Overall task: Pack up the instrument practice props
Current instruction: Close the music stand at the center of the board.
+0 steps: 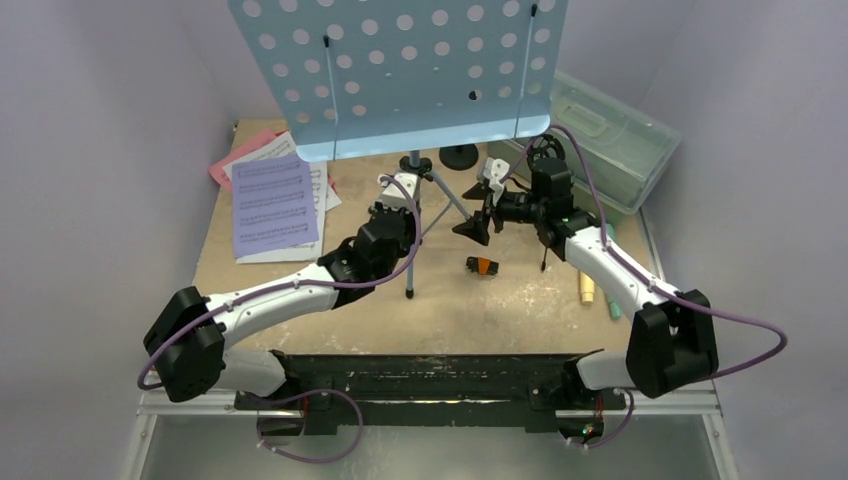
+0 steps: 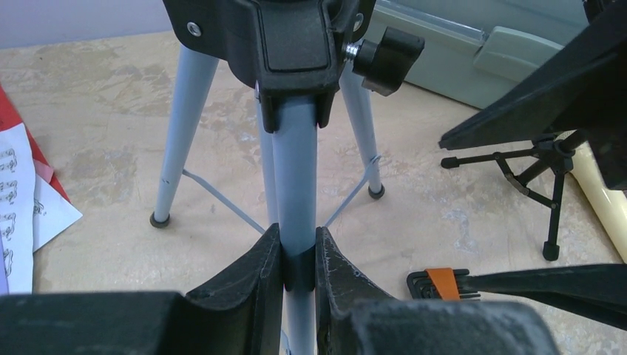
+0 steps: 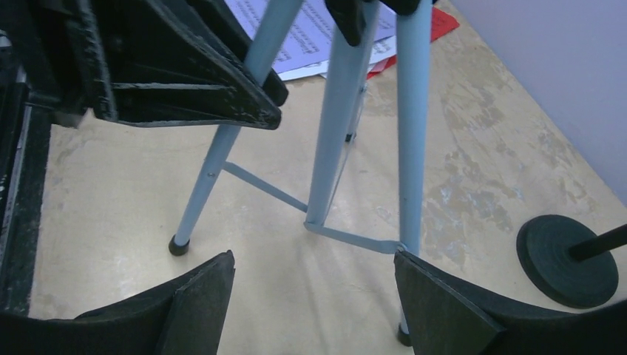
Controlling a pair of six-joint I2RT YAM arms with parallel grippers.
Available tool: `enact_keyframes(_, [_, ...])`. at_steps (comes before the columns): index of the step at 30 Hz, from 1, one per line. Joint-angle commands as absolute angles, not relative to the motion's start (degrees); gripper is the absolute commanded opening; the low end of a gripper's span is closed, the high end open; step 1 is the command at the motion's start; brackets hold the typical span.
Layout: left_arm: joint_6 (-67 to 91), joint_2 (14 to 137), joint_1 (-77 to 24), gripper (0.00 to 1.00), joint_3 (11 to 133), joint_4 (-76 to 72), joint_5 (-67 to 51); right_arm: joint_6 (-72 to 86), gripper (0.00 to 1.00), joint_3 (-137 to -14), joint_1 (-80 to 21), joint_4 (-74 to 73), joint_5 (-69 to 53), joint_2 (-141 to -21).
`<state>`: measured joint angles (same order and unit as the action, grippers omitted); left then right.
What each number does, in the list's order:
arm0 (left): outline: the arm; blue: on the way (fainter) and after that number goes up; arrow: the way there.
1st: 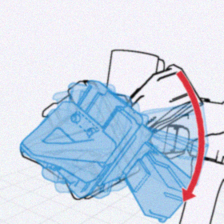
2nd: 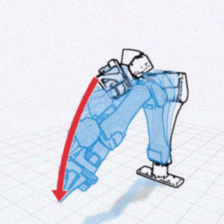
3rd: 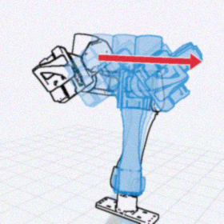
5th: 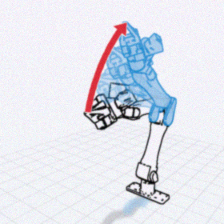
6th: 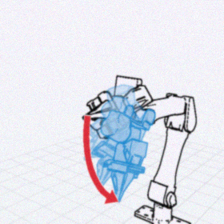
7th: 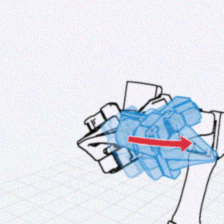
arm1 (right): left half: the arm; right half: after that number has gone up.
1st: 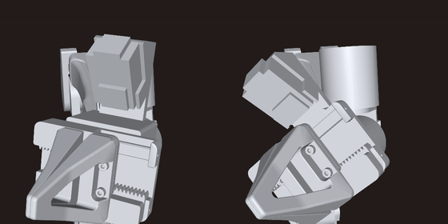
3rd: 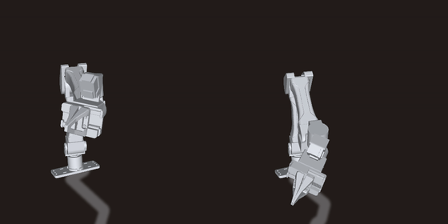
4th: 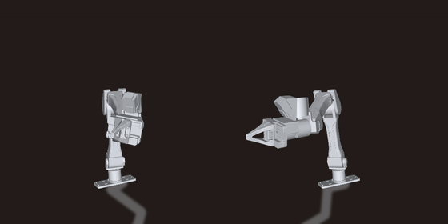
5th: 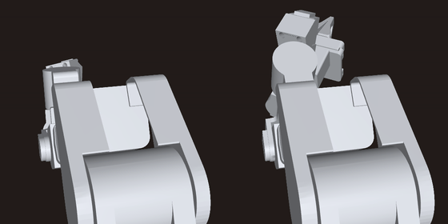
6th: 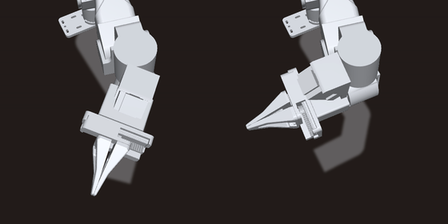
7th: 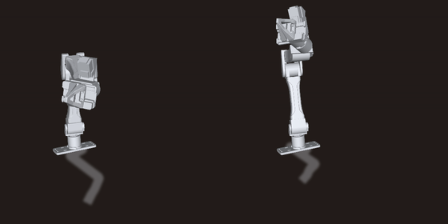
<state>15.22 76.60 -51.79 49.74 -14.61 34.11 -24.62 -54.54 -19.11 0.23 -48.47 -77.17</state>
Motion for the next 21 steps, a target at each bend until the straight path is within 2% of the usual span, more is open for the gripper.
enact_keyframes(1, [12.95, 72.01, -51.02, 0.0, 50.91, -27.66, 32.56, -21.63, 0.84, -56.27, -18.98, 10.12, -47.11, -80.54])
enact_keyframes(14, [15.12, 72.58, -47.82, 0.0, 50.87, -29.44, 26.38, -15.32, 0.83, -56.34, -18.94, 35.5, -49.45, -92.49])
enact_keyframes(18, [15.08, 73.12, -47.4, 0.0, 51.32, -29.6, 25.22, -12.03, 0.77, -58.03, -18.91, 39.22, -51.33, -96.16])
enact_keyframes(21, [15.05, 73.46, -47.12, 0.0, 51.61, -29.86, 24.28, -9.7, 0.65, -58.83, -18.93, 41.01, -53.1, -98.14])
